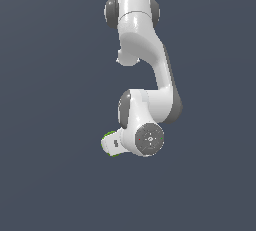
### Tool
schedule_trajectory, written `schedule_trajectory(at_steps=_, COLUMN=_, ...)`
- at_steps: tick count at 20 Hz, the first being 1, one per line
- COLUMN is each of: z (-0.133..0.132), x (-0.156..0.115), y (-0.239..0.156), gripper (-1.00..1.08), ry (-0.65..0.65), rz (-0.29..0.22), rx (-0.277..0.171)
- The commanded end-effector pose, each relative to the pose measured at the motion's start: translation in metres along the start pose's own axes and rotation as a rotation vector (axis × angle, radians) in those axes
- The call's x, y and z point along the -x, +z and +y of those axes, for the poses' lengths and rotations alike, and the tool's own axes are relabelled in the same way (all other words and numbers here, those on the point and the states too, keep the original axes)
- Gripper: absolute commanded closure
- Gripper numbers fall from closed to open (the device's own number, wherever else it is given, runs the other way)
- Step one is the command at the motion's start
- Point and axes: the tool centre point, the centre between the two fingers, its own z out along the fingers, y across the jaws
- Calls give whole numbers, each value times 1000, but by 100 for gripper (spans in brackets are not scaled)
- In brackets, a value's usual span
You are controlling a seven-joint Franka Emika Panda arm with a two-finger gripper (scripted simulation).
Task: Pick up the object and move it to a goal position.
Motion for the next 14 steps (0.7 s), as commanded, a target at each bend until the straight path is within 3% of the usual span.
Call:
schedule_trajectory(at_steps=1, z=3, x=-3, y=3, gripper=-20, ry=-13, rz=-19, rx=5)
schedule_trajectory(at_steps=14, z=9, x=-9, y=8, gripper=-20, ry=-42, rz=-62, rx=16)
